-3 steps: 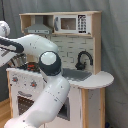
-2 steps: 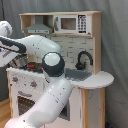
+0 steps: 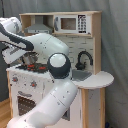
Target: Play with the kitchen
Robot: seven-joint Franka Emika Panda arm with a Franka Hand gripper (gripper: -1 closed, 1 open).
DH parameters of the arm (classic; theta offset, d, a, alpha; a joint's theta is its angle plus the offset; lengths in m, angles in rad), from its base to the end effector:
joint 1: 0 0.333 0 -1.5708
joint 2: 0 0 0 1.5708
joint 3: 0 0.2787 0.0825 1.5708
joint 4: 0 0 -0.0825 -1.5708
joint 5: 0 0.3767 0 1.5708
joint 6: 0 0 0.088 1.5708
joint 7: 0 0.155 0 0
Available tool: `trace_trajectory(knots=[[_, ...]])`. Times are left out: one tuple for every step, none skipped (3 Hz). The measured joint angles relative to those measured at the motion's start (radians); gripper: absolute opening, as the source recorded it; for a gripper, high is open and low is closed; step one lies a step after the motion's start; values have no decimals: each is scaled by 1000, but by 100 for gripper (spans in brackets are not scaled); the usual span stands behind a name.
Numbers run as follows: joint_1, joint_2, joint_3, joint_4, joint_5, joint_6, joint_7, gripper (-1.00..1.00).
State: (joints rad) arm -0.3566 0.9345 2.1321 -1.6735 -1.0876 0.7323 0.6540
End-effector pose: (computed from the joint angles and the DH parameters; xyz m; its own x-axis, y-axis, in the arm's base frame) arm 0.2863 0.3411 0.5514 0.6861 0.7032 -0.1867 0.6953 -0.5581 0.4530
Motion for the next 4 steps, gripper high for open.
trace_trajectory(knots=[[-76, 60, 32, -17, 4, -1, -5, -100], [-156, 112, 51, -22, 4, -16, -22, -100], [-229, 126, 51, -22, 4, -18, -99, -100], [-293, 126, 51, -22, 2, -20, -188, -100]])
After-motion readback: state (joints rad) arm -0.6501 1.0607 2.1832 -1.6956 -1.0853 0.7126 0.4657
